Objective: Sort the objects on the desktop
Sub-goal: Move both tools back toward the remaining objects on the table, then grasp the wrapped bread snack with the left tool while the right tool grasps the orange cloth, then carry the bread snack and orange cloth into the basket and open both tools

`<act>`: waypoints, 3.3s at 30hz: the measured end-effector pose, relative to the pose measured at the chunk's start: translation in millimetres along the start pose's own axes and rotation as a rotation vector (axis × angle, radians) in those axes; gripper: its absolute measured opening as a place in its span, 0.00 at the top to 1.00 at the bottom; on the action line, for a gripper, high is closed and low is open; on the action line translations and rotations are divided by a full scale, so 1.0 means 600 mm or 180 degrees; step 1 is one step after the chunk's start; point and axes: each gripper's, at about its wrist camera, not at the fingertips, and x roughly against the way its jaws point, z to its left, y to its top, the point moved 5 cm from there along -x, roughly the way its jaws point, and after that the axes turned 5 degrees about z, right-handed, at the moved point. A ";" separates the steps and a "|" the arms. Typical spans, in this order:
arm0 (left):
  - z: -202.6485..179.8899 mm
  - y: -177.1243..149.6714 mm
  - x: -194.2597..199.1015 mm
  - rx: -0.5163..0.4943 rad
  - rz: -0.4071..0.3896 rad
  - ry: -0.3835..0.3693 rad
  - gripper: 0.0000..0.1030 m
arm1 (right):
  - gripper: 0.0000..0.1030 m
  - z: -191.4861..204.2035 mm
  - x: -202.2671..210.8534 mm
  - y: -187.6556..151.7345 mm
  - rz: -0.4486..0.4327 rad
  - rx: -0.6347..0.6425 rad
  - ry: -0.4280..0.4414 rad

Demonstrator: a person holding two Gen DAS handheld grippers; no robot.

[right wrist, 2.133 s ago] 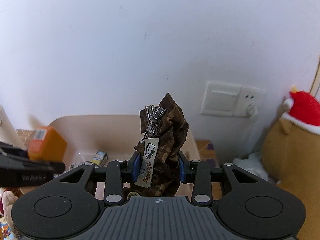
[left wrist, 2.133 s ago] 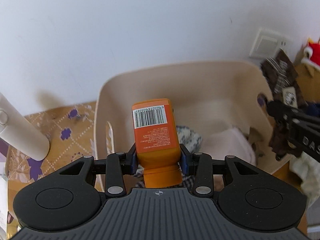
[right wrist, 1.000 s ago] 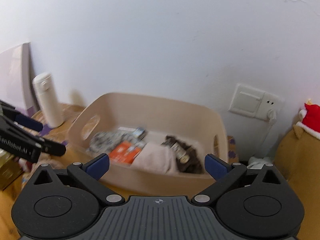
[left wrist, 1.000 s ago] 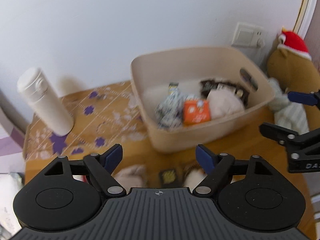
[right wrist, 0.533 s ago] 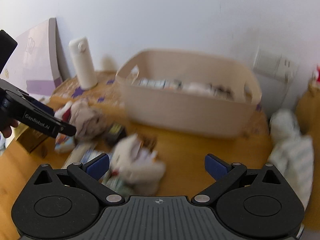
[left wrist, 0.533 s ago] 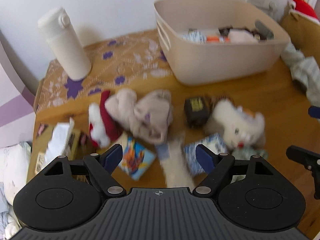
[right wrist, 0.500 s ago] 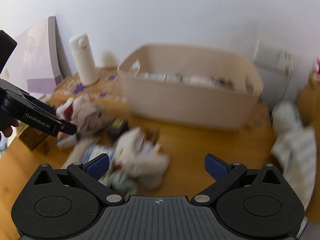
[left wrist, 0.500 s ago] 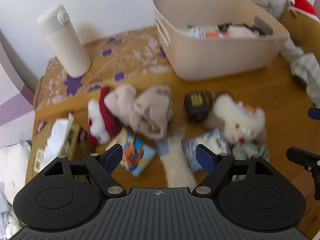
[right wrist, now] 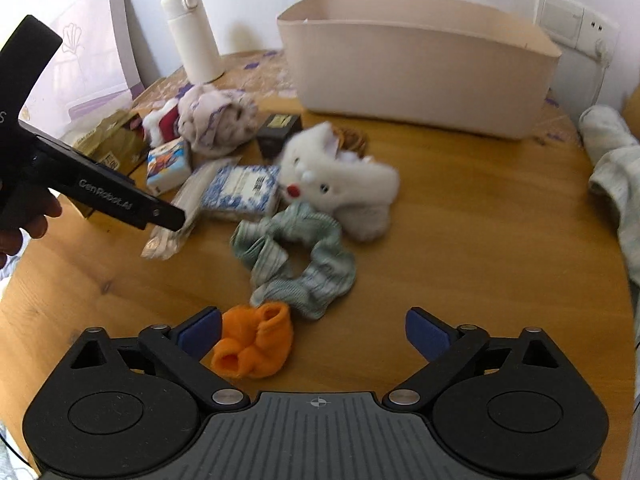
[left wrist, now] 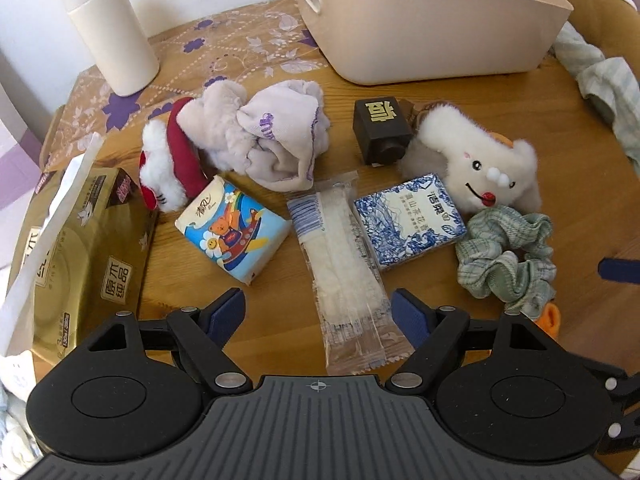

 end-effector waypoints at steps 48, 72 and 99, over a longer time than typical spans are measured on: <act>-0.033 -0.024 0.085 -0.0897 -0.0614 -0.0381 0.75 | 0.88 -0.069 0.056 0.041 -0.0192 0.0117 0.0166; -0.109 0.204 0.190 -0.1360 -0.1550 -0.0466 0.75 | 0.88 -0.193 0.103 0.266 -0.0983 0.0011 -0.0026; -0.269 0.297 0.106 -0.2114 -0.1306 -0.0929 0.74 | 0.85 -0.225 -0.010 0.395 -0.0746 -0.0297 -0.0001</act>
